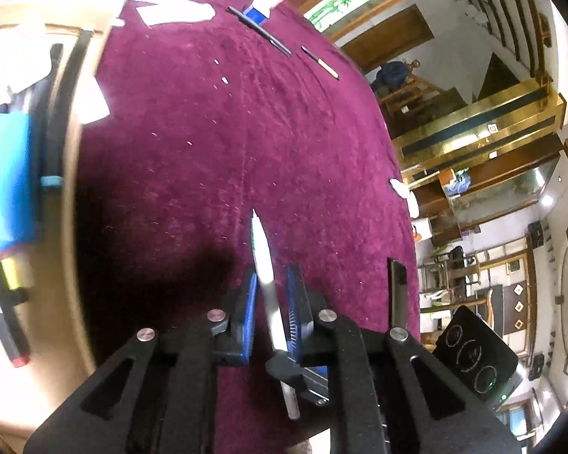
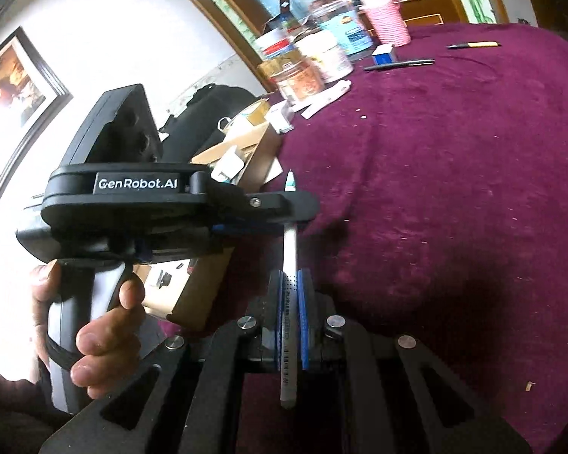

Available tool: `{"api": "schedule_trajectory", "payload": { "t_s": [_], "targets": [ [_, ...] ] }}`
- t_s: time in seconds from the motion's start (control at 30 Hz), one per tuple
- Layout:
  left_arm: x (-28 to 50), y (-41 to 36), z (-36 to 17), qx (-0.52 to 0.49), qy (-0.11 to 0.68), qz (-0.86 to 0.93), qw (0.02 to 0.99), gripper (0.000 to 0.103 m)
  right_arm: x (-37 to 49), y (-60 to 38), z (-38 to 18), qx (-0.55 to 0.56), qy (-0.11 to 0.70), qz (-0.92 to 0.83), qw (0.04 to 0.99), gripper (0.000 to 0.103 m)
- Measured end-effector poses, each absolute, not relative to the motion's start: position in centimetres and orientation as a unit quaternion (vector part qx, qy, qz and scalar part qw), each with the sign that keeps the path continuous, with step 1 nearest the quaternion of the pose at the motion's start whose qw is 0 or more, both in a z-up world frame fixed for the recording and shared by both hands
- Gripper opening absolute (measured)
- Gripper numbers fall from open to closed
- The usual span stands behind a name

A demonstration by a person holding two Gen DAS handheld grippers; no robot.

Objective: Organize rigid objects

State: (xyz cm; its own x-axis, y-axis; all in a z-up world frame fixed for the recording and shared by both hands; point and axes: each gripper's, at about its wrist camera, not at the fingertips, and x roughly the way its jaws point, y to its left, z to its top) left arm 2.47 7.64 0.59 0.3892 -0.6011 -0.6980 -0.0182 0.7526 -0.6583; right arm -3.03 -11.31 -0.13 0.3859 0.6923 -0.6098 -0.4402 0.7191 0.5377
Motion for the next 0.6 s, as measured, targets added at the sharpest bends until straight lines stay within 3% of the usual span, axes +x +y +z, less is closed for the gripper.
{"api": "schedule_trajectory", "payload": {
  "t_s": [0.23, 0.6],
  "targets": [
    [0.5, 12.2, 2.6, -0.335, 0.469, -0.167, 0.800, 0.005, -2.7, -7.4, 1.6, 0.121, 0.428, 0.384, 0.809, 0.007],
    [-0.6, 23.8, 4.7, -0.392, 0.407, -0.096, 0.820, 0.005, -0.6, 5.0, 4.6, 0.037, 0.407, 0.469, 0.783, 0.007]
  ]
}}
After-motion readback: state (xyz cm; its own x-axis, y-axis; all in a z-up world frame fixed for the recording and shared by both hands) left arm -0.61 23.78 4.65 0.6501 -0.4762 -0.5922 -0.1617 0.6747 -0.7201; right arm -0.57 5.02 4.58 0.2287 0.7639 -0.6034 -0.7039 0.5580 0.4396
